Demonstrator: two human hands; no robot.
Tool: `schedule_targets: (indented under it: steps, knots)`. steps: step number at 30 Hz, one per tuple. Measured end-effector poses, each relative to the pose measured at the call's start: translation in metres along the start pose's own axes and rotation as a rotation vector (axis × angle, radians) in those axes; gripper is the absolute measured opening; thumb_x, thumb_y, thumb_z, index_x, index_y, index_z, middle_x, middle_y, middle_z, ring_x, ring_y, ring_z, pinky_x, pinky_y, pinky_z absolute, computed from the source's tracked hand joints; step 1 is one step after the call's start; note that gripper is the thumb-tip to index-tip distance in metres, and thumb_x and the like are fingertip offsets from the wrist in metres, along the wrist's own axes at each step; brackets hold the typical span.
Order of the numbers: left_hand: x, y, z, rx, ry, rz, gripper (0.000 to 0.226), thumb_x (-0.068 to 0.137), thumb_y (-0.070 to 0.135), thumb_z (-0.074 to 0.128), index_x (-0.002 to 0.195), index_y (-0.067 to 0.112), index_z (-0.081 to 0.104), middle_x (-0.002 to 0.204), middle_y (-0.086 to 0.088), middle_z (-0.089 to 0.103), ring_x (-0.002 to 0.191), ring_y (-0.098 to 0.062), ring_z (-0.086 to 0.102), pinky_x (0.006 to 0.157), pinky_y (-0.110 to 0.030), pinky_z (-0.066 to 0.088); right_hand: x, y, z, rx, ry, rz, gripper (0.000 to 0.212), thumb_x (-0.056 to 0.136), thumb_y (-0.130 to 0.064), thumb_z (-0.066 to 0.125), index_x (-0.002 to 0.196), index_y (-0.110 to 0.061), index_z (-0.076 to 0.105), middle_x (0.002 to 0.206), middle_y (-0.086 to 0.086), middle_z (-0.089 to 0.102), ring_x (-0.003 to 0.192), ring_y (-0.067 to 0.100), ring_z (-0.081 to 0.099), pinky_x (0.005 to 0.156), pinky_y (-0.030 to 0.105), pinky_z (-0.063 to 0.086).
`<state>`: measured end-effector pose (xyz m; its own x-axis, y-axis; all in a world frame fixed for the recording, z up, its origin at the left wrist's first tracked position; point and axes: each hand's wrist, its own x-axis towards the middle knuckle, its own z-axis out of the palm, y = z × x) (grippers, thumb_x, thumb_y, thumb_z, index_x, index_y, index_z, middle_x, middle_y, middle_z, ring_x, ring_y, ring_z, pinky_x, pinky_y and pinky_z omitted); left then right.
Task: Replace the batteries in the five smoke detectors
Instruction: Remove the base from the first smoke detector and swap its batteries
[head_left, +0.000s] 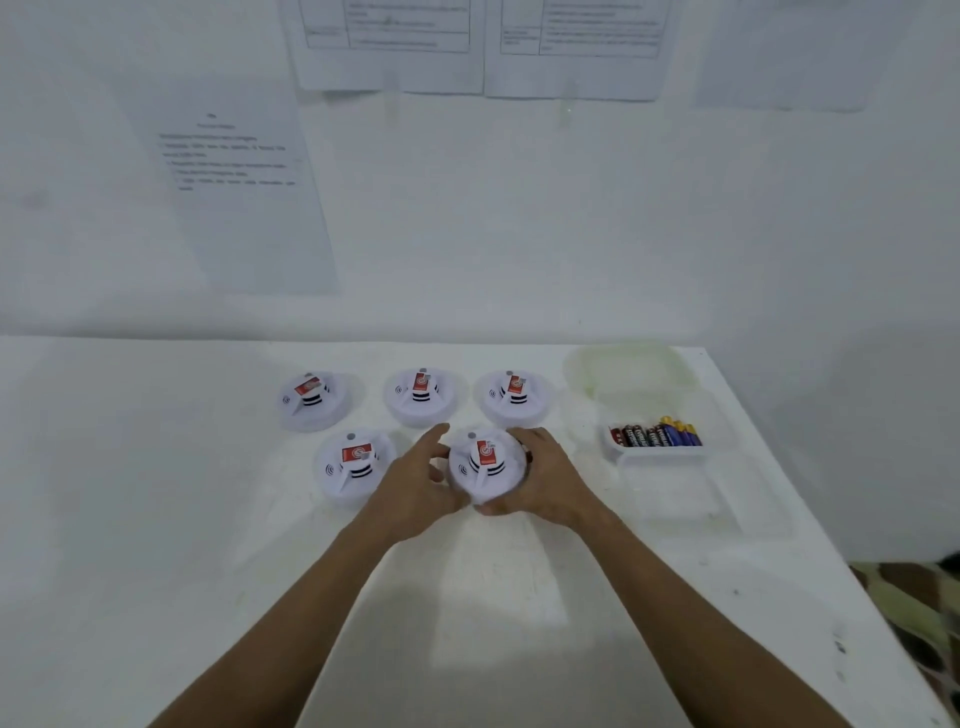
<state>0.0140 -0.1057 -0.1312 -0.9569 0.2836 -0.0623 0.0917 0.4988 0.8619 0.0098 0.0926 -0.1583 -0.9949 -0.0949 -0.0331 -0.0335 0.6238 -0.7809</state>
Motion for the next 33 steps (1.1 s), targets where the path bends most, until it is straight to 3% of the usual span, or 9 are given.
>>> schedule_targets:
  steps: [4, 8, 14, 18, 22, 25, 28, 31, 33]
  knots:
    - [-0.011, 0.006, -0.015, -0.15, -0.023, -0.028, 0.082, 0.065, 0.016, 0.089, 0.133, 0.028, 0.044, 0.114, 0.007, 0.063, 0.095, -0.012, 0.065, 0.076, -0.024, 0.058, -0.019, -0.017, -0.019, 0.13, -0.009, -0.045, 0.084, 0.049, -0.018, 0.098, 0.119, -0.033, 0.055, 0.12, -0.018, 0.054, 0.107, -0.004, 0.053, 0.084, 0.014, 0.048]
    - [-0.026, 0.021, -0.033, -0.144, -0.162, 0.006, 0.062, 0.071, 0.034, 0.084, 0.127, 0.037, 0.057, 0.118, 0.018, 0.067, 0.105, -0.007, 0.065, 0.089, -0.031, 0.056, -0.033, -0.036, -0.028, 0.2, -0.068, -0.088, 0.086, 0.055, -0.02, 0.096, 0.126, -0.035, 0.051, 0.125, -0.017, 0.055, 0.109, 0.005, 0.057, 0.085, 0.027, 0.057]
    - [-0.041, 0.038, -0.04, -0.264, -0.21, 0.06, 0.059, 0.079, 0.008, 0.076, 0.13, 0.031, 0.055, 0.116, 0.007, 0.07, 0.108, -0.014, 0.067, 0.091, -0.031, 0.055, -0.039, -0.056, -0.036, 0.08, -0.146, -0.154, 0.115, 0.062, -0.032, 0.092, 0.152, -0.033, 0.02, 0.142, -0.016, 0.037, 0.117, 0.004, 0.049, 0.087, 0.016, 0.049]
    - [-0.045, 0.048, -0.04, -0.268, -0.234, 0.103, 0.055, 0.084, 0.011, 0.073, 0.132, 0.031, 0.055, 0.118, 0.005, 0.069, 0.108, -0.017, 0.066, 0.092, -0.034, 0.054, -0.044, -0.068, -0.042, 0.01, -0.129, -0.196, 0.112, 0.059, -0.045, 0.091, 0.149, -0.037, 0.025, 0.143, -0.017, 0.036, 0.126, 0.008, 0.044, 0.1, 0.032, 0.05]
    - [-0.047, 0.05, -0.04, -0.315, -0.237, 0.115, 0.049, 0.092, 0.006, 0.06, 0.137, 0.025, 0.051, 0.123, 0.002, 0.066, 0.108, -0.022, 0.065, 0.092, -0.04, 0.054, -0.047, -0.069, -0.051, 0.099, -0.095, -0.214, 0.099, 0.06, -0.029, 0.094, 0.141, -0.034, 0.039, 0.127, -0.023, 0.045, 0.115, 0.012, 0.054, 0.089, 0.031, 0.057]
    - [-0.047, 0.049, -0.038, -0.352, -0.136, 0.097, 0.052, 0.091, 0.007, 0.062, 0.137, 0.029, 0.05, 0.124, 0.005, 0.064, 0.106, -0.02, 0.065, 0.092, -0.043, 0.054, -0.05, -0.066, -0.061, 0.295, -0.16, -0.159, 0.093, 0.062, -0.015, 0.093, 0.137, -0.039, 0.042, 0.13, -0.016, 0.049, 0.115, 0.018, 0.057, 0.086, 0.035, 0.06]
    - [-0.046, 0.051, -0.036, -0.3, -0.097, 0.111, 0.057, 0.085, 0.024, 0.071, 0.135, 0.041, 0.049, 0.126, 0.015, 0.06, 0.109, -0.012, 0.063, 0.091, -0.034, 0.054, -0.054, -0.062, -0.066, 0.307, -0.207, -0.167, 0.092, 0.061, -0.017, 0.092, 0.136, -0.038, 0.041, 0.132, -0.008, 0.052, 0.121, 0.016, 0.053, 0.089, 0.033, 0.058]
    - [-0.047, 0.055, -0.036, -0.247, -0.127, 0.103, 0.081, 0.068, 0.045, 0.083, 0.138, 0.047, 0.042, 0.13, 0.021, 0.055, 0.115, -0.007, 0.058, 0.092, -0.032, 0.054, -0.057, -0.06, -0.069, 0.402, -0.24, -0.157, 0.093, 0.059, -0.017, 0.089, 0.137, -0.03, 0.04, 0.129, -0.004, 0.055, 0.119, 0.019, 0.056, 0.092, 0.038, 0.057]
    - [-0.048, 0.055, -0.034, -0.22, -0.167, 0.094, 0.097, 0.062, 0.044, 0.087, 0.142, 0.049, 0.033, 0.135, 0.021, 0.05, 0.117, -0.006, 0.057, 0.093, -0.033, 0.054, -0.059, -0.059, -0.069, 0.496, -0.266, -0.146, 0.095, 0.058, -0.013, 0.088, 0.138, -0.026, 0.038, 0.13, -0.002, 0.055, 0.121, 0.021, 0.056, 0.092, 0.041, 0.056]
